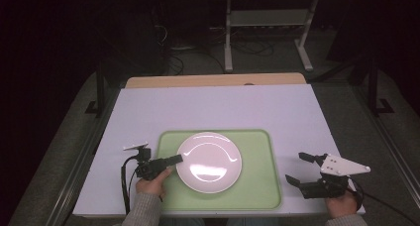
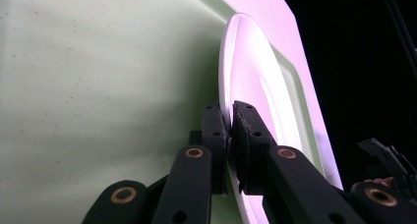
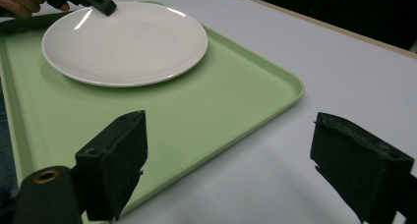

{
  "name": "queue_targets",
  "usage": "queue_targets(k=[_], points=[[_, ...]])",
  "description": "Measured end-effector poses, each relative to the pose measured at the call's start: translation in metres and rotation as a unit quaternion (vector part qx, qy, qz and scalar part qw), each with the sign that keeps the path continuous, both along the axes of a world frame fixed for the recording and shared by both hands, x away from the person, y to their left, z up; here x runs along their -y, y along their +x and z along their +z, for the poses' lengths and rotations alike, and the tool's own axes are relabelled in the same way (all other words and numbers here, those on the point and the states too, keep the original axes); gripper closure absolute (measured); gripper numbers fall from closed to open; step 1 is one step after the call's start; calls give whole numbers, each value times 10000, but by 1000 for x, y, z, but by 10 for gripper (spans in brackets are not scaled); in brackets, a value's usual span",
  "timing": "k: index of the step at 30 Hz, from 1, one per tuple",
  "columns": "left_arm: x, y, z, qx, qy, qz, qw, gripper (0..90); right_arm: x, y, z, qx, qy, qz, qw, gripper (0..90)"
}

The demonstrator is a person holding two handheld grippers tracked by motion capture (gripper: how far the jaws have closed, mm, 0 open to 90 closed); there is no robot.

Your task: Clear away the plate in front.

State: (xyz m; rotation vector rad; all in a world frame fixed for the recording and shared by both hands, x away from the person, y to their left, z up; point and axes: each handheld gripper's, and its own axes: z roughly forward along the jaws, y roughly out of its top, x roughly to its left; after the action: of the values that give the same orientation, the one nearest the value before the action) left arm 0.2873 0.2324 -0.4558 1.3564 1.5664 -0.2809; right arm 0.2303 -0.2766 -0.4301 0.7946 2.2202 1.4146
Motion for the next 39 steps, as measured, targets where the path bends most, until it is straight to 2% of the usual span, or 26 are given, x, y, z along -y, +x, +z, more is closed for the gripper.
queue_targets(k=[11, 17, 39], points=[[6, 1, 0, 19, 84, -80, 9999, 828, 0, 1, -1, -8, 1, -1, 10000, 134], [7, 1, 0, 26, 202, -94, 9997, 816, 0, 1, -1, -11, 4, -1, 10000, 134], [9, -1, 2, 54, 438, -146, 9989, 735, -1, 0, -1, -33, -11, 4, 10000, 134]])
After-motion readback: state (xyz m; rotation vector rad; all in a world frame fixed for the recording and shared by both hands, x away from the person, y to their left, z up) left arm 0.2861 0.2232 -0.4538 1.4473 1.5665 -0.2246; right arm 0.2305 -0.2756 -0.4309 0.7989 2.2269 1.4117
